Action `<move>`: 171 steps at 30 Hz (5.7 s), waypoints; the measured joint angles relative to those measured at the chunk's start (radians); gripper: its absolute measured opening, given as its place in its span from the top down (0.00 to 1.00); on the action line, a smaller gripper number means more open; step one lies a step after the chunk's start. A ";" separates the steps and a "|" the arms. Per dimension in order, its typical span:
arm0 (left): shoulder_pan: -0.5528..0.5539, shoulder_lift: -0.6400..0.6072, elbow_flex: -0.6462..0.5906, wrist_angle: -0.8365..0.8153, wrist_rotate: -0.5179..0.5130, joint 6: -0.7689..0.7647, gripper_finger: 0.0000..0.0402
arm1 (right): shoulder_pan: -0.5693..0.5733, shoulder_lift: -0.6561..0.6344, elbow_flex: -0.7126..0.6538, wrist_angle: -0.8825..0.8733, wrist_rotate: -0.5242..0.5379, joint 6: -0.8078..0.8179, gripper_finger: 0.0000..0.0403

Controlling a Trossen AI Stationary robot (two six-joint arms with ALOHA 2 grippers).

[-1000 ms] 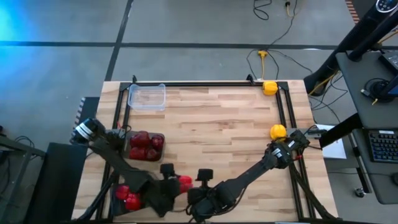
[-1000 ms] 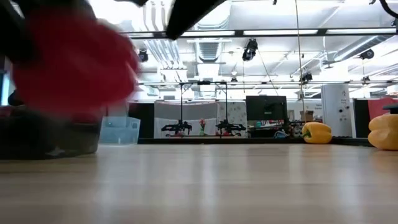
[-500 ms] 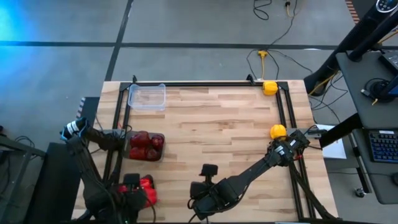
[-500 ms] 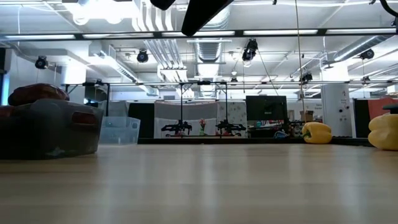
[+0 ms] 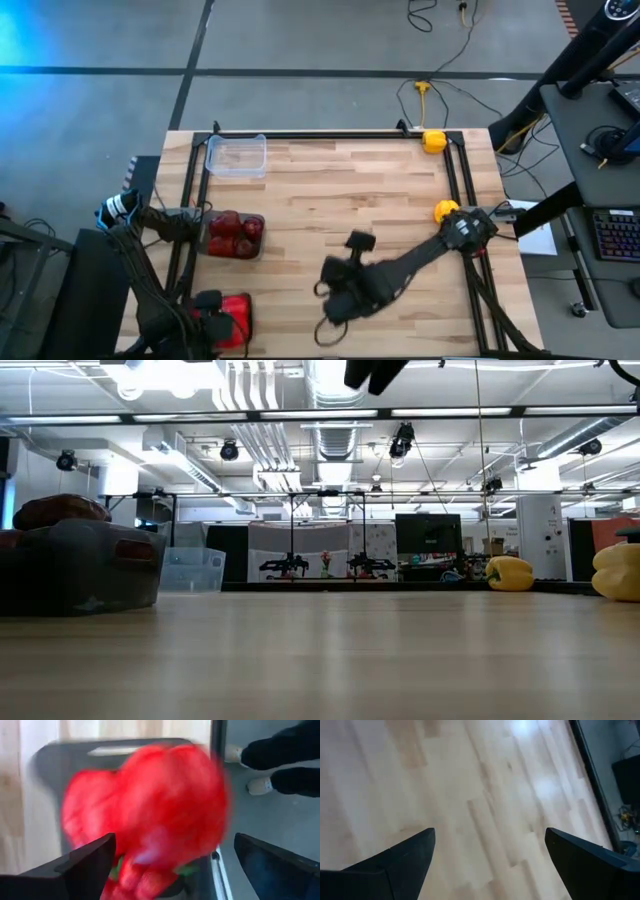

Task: Sort produce into baskets
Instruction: Put the yellow bell pepper into the white bin

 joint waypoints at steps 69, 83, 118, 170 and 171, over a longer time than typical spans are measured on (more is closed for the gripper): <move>0.621 -0.761 -0.592 0.252 -0.486 0.621 0.10 | -0.885 -0.362 -1.331 0.104 -0.541 -0.584 0.26; 0.684 -0.828 -0.431 -0.150 -0.494 0.553 0.10 | -0.879 -0.368 -0.860 0.245 -0.591 -0.467 0.29; 0.848 -0.908 -0.193 -0.366 -0.551 0.356 0.26 | -0.851 0.065 -0.318 0.810 -0.762 -0.595 0.05; 1.570 0.134 -0.073 0.393 0.108 0.410 0.23 | -0.393 -0.979 -1.029 0.176 -0.221 0.176 0.01; 1.569 0.143 -0.075 0.395 0.112 0.410 0.23 | -0.393 -0.979 -1.038 0.176 -0.221 0.183 0.01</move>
